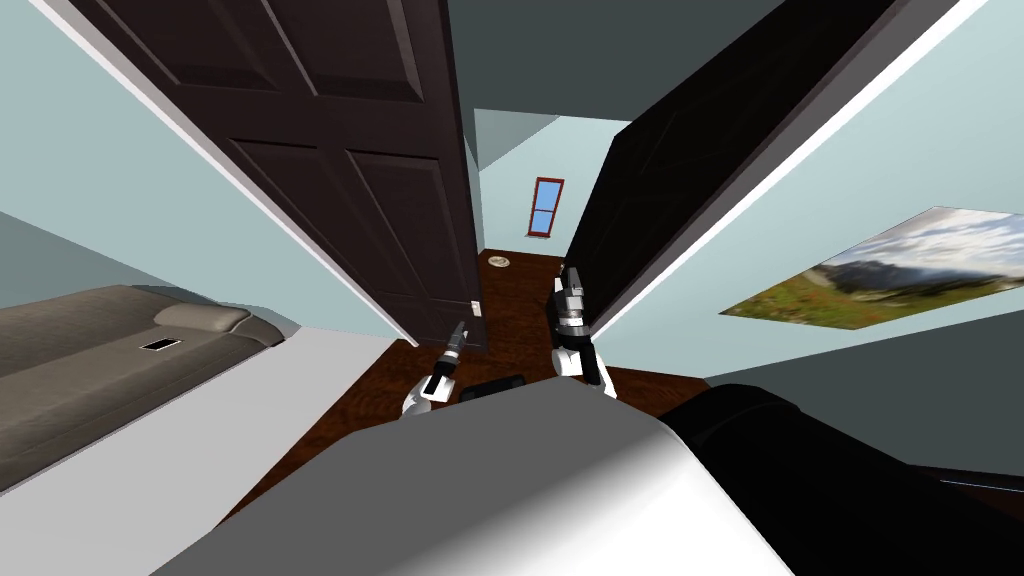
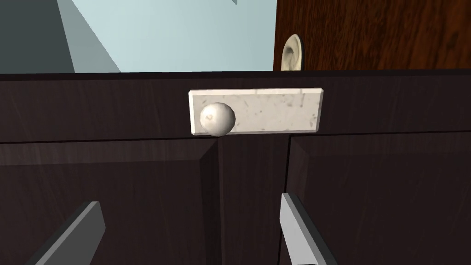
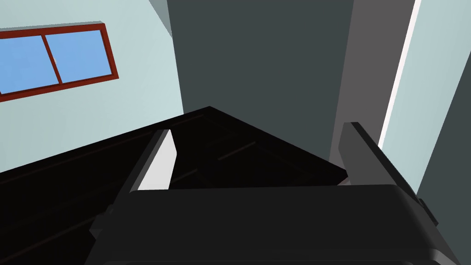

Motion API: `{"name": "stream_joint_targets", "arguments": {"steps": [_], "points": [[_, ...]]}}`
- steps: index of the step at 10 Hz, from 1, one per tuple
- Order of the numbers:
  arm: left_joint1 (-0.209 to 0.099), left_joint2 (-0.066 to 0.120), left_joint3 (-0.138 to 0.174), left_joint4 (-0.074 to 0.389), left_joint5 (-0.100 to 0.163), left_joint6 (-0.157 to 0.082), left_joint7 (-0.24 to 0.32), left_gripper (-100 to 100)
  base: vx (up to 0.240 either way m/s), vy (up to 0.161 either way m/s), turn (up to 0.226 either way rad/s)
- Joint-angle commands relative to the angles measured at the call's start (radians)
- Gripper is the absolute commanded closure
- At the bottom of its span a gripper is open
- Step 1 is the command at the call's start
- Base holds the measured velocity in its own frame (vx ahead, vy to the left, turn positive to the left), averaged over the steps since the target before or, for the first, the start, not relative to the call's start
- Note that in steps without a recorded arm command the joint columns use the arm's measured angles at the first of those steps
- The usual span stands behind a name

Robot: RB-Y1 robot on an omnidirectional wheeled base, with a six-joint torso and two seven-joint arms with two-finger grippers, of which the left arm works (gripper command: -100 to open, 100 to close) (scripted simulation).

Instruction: Push the door open

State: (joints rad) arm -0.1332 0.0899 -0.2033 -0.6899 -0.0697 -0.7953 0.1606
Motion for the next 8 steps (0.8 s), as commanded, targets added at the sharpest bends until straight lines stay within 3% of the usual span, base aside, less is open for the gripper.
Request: {"name": "stream_joint_targets", "arguments": {"steps": [1,8], "points": [[0.000,0.000,0.000,0.000,0.000,0.000,0.000,-100,0.058,0.016,-0.001],[0.000,-0.008,0.017,0.022,0.007,-0.014,-0.018,-100,0.183,-0.045,-0.030]]}}
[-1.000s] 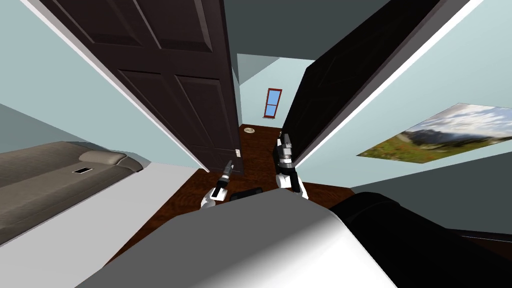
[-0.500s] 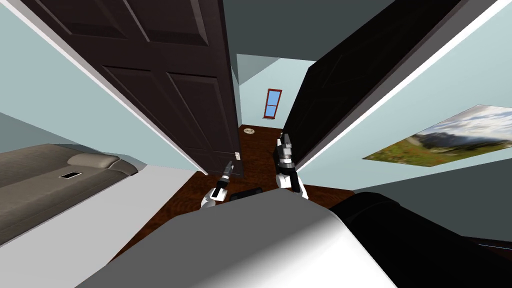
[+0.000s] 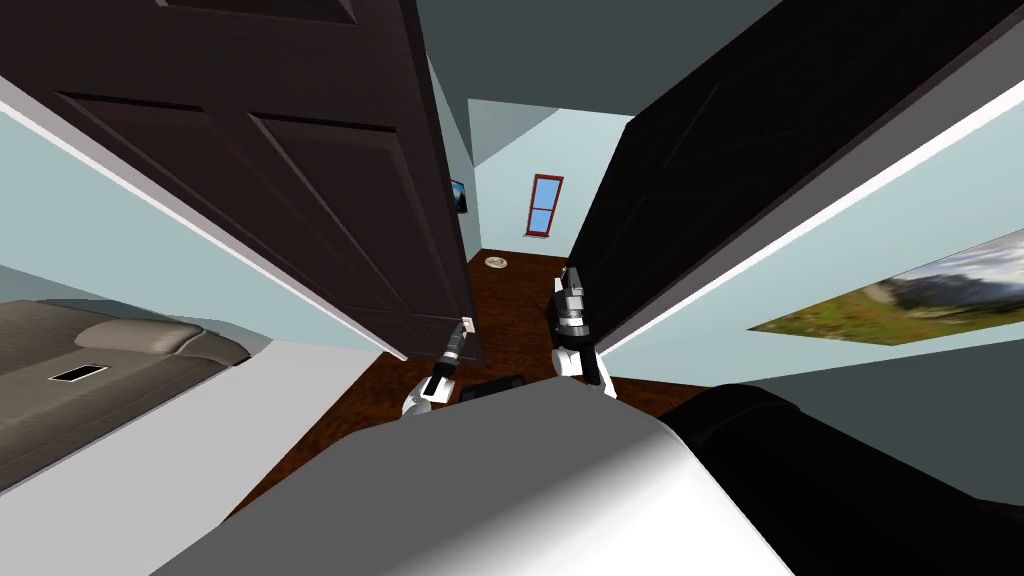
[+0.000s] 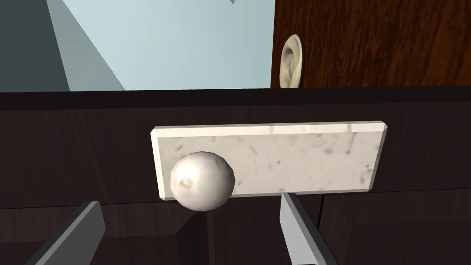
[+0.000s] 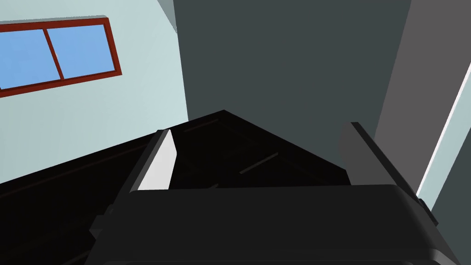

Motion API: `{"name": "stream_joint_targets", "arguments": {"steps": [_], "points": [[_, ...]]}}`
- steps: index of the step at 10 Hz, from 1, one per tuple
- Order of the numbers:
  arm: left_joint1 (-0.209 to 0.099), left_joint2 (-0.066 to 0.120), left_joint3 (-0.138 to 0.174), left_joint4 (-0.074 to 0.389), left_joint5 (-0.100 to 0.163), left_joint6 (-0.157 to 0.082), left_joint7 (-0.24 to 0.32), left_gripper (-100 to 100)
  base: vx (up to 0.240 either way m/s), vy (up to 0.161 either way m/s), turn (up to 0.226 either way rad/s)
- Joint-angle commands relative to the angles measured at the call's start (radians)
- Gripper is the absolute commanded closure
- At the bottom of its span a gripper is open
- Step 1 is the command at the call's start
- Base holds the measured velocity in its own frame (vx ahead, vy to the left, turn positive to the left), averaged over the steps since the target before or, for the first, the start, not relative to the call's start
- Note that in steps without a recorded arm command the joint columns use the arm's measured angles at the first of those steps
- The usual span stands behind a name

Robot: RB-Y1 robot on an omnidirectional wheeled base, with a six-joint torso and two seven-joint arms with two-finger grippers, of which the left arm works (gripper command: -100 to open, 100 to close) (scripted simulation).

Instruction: Push the door open

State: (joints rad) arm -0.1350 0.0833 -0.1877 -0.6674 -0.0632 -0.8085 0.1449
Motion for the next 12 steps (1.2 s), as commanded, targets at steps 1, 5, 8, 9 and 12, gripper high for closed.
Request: {"name": "stream_joint_targets", "arguments": {"steps": [1,5,8,9,12], "points": [[0.002,-0.004,0.003,0.002,0.001,-0.003,-0.004,-100,0.180,-0.064,-0.027],[0.002,-0.005,0.004,0.002,0.002,-0.002,-0.005,100,0.052,-0.014,-0.008],[0.002,-0.005,0.004,0.002,0.002,-0.002,-0.005,100,-0.010,0.004,0.000],[0.002,-0.005,0.004,0.002,0.002,-0.002,-0.005,100,0.000,0.000,0.000],[0.002,-0.001,0.023,0.007,0.011,0.001,-0.014,100,0.140,-0.055,0.022]]}}
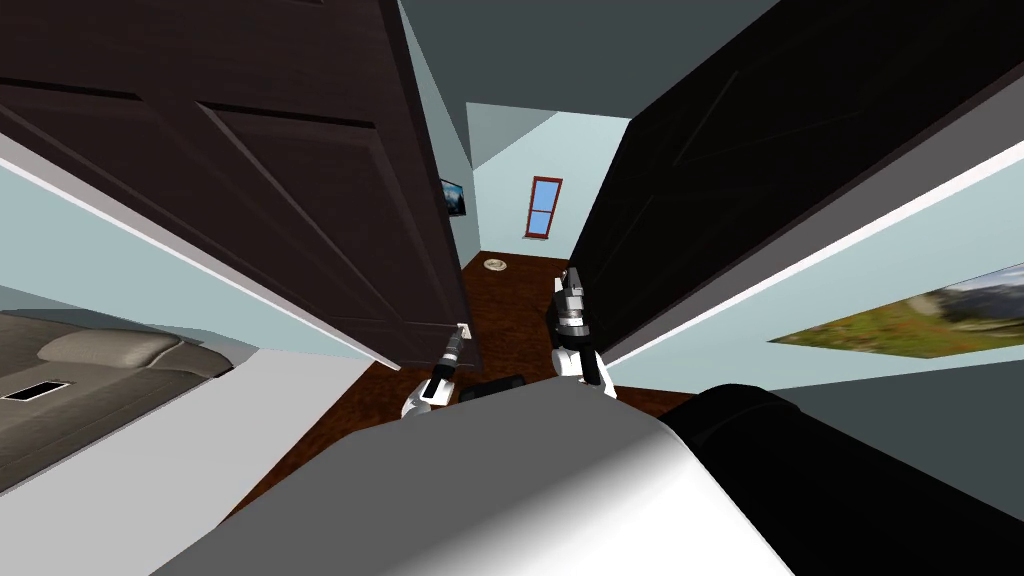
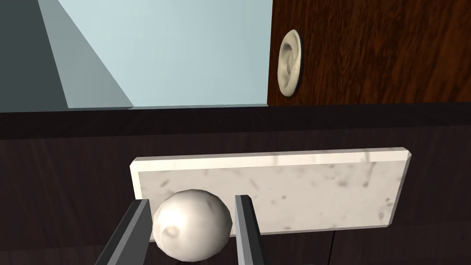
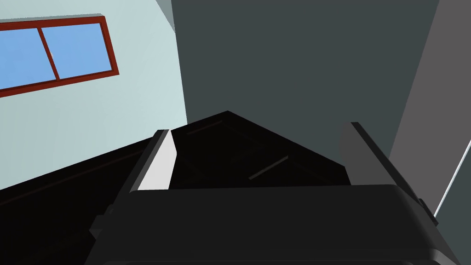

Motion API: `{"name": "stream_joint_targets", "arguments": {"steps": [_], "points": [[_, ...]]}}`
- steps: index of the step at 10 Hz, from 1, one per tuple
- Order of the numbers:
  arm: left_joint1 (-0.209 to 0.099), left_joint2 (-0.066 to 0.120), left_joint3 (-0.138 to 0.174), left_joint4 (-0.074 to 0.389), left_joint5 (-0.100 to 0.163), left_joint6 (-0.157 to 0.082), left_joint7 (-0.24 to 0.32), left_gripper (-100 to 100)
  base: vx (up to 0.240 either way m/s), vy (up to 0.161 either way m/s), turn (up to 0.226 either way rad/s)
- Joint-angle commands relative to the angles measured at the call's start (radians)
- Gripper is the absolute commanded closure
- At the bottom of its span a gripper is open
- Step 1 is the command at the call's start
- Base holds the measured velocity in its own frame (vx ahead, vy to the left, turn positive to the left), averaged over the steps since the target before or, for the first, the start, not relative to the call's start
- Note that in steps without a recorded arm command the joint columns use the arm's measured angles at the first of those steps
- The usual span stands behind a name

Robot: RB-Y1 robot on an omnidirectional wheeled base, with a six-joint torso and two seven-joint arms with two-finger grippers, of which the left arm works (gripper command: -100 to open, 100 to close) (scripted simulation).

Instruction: Push the door open

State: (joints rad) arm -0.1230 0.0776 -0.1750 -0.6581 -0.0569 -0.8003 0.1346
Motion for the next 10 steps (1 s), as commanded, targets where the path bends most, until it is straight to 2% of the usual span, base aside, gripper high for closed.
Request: {"name": "stream_joint_targets", "arguments": {"steps": [1,2,6,8,9,10], "points": [[-0.010,0.007,0.018,-0.001,0.008,-0.007,-0.007,100,0.158,-0.066,0.030],[-0.010,0.007,0.018,-0.001,0.008,-0.007,-0.007,100,0.120,-0.042,0.006],[-0.014,0.015,0.068,0.006,0.033,-0.004,-0.028,100,0.187,-0.086,0.046],[-0.014,0.015,0.068,0.006,0.033,-0.004,-0.028,100,0.095,-0.051,0.015],[-0.017,0.017,0.095,0.011,0.046,-0.003,-0.040,100,0.147,-0.084,0.018],[-0.017,0.017,0.102,0.012,0.050,-0.003,-0.043,100,0.176,-0.129,0.087]]}}
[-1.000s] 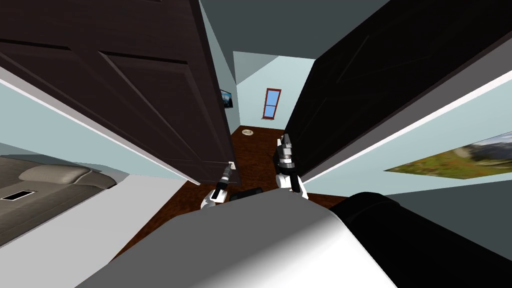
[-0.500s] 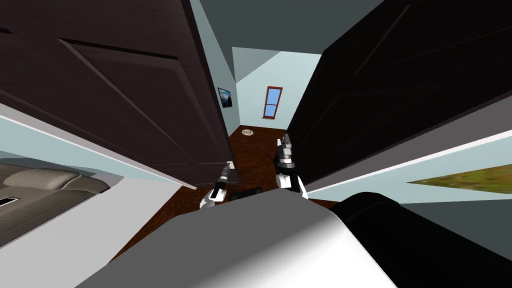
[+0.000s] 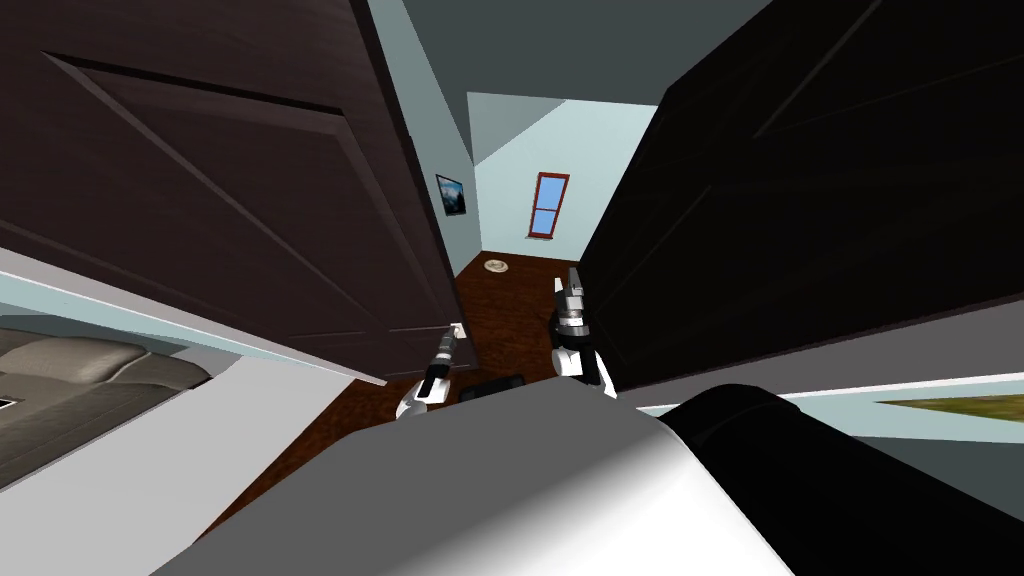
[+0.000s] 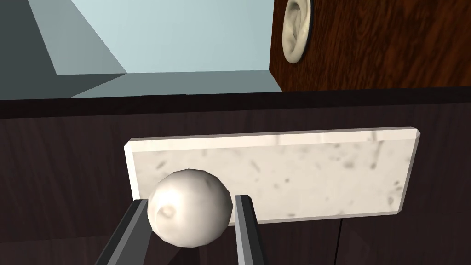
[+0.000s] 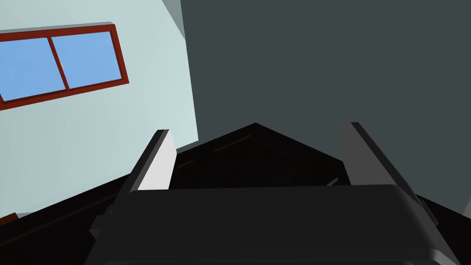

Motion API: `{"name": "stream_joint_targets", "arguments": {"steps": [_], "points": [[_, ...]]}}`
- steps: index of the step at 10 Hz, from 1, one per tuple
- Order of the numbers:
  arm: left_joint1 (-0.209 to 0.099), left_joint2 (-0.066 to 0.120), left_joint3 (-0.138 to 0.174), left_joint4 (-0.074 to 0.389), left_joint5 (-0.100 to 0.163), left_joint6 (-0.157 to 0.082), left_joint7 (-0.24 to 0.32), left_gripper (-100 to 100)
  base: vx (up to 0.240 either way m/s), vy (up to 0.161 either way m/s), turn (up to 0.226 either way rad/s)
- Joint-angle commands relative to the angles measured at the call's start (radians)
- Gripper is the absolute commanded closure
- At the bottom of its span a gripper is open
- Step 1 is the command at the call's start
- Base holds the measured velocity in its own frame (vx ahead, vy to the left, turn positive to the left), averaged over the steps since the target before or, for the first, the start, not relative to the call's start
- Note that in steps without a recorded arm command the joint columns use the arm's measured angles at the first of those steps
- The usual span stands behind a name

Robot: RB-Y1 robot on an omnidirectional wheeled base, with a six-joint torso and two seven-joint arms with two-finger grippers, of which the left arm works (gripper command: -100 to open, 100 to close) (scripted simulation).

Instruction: Push the door open

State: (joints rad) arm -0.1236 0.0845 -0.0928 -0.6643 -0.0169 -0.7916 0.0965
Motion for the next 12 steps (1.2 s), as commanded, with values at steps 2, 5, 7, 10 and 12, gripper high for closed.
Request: {"name": "stream_joint_targets", "arguments": {"steps": [2,5,7,10,12], "points": [[-0.018,0.012,0.041,0.021,0.020,-0.010,-0.014,100,0.150,-0.100,0.064],[-0.022,0.012,0.084,0.028,0.041,-0.008,-0.032,100,0.170,-0.114,0.076],[-0.024,0.011,0.105,0.031,0.051,-0.007,-0.041,100,0.196,-0.104,0.062],[-0.027,0.008,0.149,0.038,0.073,-0.005,-0.060,100,0.208,-0.136,0.076],[-0.029,0.005,0.169,0.041,0.083,-0.004,-0.068,100,0.170,-0.093,0.060]]}}
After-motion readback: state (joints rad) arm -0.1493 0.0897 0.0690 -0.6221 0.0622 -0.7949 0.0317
